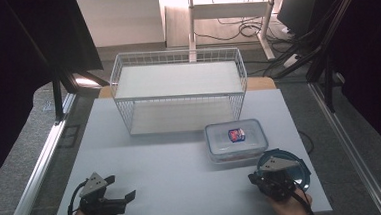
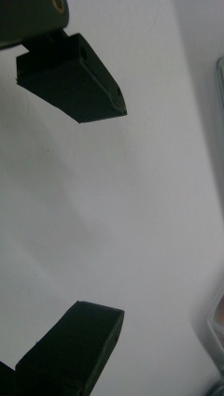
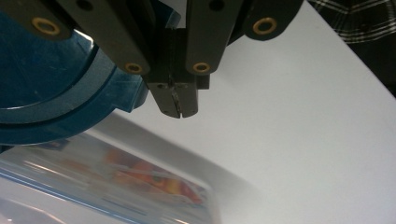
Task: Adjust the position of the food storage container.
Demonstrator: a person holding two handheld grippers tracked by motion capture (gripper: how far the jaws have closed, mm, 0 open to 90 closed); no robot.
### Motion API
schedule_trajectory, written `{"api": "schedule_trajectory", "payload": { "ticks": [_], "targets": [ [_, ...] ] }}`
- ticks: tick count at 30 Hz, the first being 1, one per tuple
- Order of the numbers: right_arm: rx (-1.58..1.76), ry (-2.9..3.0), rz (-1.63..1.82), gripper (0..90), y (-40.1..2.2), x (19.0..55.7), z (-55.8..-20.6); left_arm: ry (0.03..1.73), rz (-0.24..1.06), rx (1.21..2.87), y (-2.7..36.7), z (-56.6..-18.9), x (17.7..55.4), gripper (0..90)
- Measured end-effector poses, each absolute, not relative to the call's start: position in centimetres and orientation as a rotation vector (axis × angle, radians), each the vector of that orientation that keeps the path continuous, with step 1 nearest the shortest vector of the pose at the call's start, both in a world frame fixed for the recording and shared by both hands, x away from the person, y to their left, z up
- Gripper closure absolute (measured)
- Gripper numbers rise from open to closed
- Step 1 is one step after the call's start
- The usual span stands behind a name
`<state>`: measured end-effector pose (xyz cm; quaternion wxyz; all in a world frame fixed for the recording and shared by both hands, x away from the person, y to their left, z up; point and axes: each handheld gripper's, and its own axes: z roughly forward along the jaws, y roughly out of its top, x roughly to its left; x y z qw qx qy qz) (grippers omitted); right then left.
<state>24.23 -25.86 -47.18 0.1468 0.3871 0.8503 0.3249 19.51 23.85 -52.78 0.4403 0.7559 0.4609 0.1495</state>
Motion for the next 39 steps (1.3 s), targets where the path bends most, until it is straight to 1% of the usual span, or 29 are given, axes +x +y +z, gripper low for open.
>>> {"api": "schedule_trajectory", "payload": {
  "ticks": [8,13,16,18,21,27,33,36,39],
  "targets": [
    [1.173,2.38,0.919,89.5,-27.9,25.3,-47.1,1.147,0.363,1.871,23.9,-52.8,19.5,5.1],
    [1.184,2.38,0.943,89.2,-28.3,25.5,-47.1,1.148,0.365,1.868,23.9,-52.8,19.6,5.1],
    [1.21,2.351,1.06,89.1,-29.1,25.9,-46.4,1.149,0.362,1.849,23.9,-52.7,19.7,5.1],
    [1.183,2.305,1.059,89.0,-29.3,26.4,-45.6,1.147,0.369,1.844,23.9,-52.6,19.7,5.3],
    [1.167,2.267,1.03,89.0,-29.5,27.8,-44.9,1.142,0.378,1.853,23.7,-52.6,19.8,5.4],
    [1.201,2.169,0.941,89.0,-30.0,32.0,-44.2,1.131,0.385,1.868,23.4,-52.6,19.9,5.5],
    [1.295,2.167,0.816,88.9,-30.4,36.2,-45.1,1.12,0.38,1.866,23.3,-52.6,20.1,5.6],
    [1.317,2.207,0.752,88.9,-30.2,37.5,-45.7,1.061,0.319,1.834,23.3,-52.5,20.3,4.2],
    [1.33,2.227,0.71,89.0,-30.0,38.1,-46.0,1.046,0.313,1.827,23.1,-52.4,20.5,4.1]
  ]
}}
